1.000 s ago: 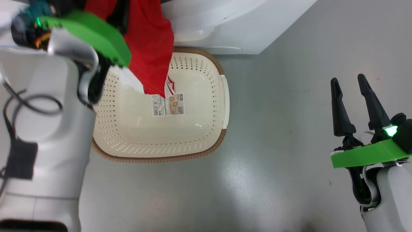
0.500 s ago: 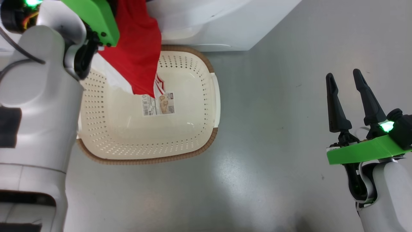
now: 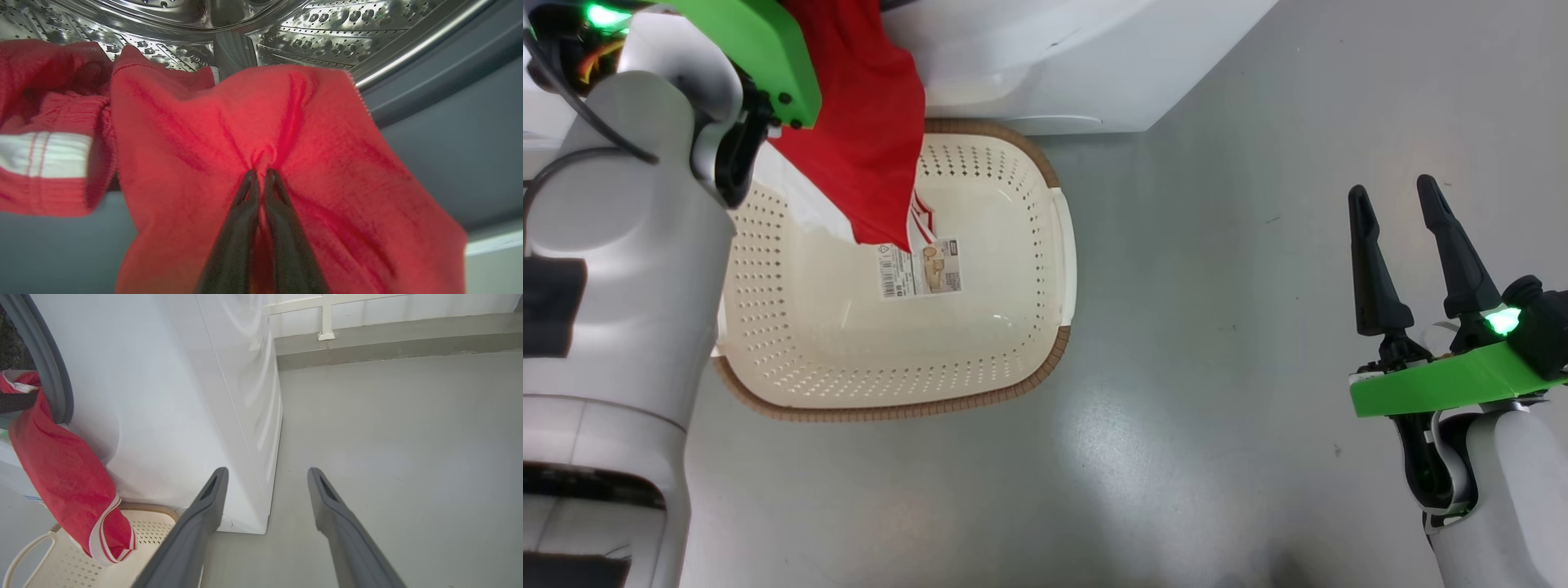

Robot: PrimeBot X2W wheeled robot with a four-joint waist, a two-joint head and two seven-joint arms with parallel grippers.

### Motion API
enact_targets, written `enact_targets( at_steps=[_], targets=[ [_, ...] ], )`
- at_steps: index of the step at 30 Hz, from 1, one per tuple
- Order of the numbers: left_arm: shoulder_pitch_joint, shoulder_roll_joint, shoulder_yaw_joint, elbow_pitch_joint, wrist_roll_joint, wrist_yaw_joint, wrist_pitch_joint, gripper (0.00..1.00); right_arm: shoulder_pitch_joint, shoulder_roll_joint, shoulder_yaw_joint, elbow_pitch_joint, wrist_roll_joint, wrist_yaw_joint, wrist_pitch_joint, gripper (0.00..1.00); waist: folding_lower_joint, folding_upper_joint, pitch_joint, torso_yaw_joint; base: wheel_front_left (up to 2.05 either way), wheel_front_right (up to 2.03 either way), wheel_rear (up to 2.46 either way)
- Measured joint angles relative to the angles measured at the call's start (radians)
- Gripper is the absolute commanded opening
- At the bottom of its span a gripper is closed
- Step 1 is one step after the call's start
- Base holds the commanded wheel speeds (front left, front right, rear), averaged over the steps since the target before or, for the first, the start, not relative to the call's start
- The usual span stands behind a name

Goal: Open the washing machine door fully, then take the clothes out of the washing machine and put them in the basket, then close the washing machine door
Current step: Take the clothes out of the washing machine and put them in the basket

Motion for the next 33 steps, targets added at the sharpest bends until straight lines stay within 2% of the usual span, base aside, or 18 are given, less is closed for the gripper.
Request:
enact_targets(
  at_steps=[6, 12, 16, 19, 20, 23, 33],
  targets=[
    [-0.011, -0.001, -0.020, 0.026, -0.016, 0.000, -0.074, 0.00, 0.000, -0.001, -0.001, 0.000, 0.000, 0.000, 0.000, 1.00, 0.0000, 0.0000, -0.005, 0.006, 0.00, 0.00, 0.00],
    [-0.008, -0.003, -0.021, 0.027, -0.045, 0.000, -0.214, 0.00, 0.002, -0.002, -0.004, 0.000, 0.000, 0.000, 0.000, 1.00, 0.0000, 0.0000, -0.022, 0.018, 0.00, 0.00, 0.00],
    [0.038, -0.008, -0.016, -0.033, -0.052, 0.000, -0.264, 0.00, 0.011, -0.003, -0.010, 0.000, 0.000, 0.000, 0.000, 1.00, 0.0000, 0.0000, -0.042, 0.027, 0.00, 0.00, 0.00],
    [0.110, -0.004, 0.025, -0.174, -0.048, 0.005, -0.265, 0.00, 0.016, -0.005, -0.015, 0.000, 0.000, 0.000, 0.000, 1.00, 0.0000, 0.0000, -0.056, 0.036, 0.00, 0.00, 0.00],
    [0.172, 0.000, 0.063, -0.299, -0.031, 0.023, -0.266, 0.00, 0.020, -0.006, -0.018, 0.000, 0.000, 0.000, 0.000, 1.00, 0.0000, 0.0000, -0.065, 0.042, 0.00, 0.00, 0.00],
    [0.288, -0.004, 0.112, -0.458, 0.012, 0.037, -0.269, 0.00, 0.036, -0.007, -0.022, 0.000, 0.000, 0.000, 0.000, 1.00, 0.0000, 0.0000, -0.080, 0.050, 0.00, 0.00, 0.00],
    [0.585, -0.058, 0.225, -0.846, 0.094, 0.045, -0.270, 0.00, 0.052, -0.015, -0.033, 0.000, 0.000, 0.000, 0.000, 1.00, 0.0000, 0.0000, -0.110, 0.075, 0.00, 0.00, 0.00]
  ],
)
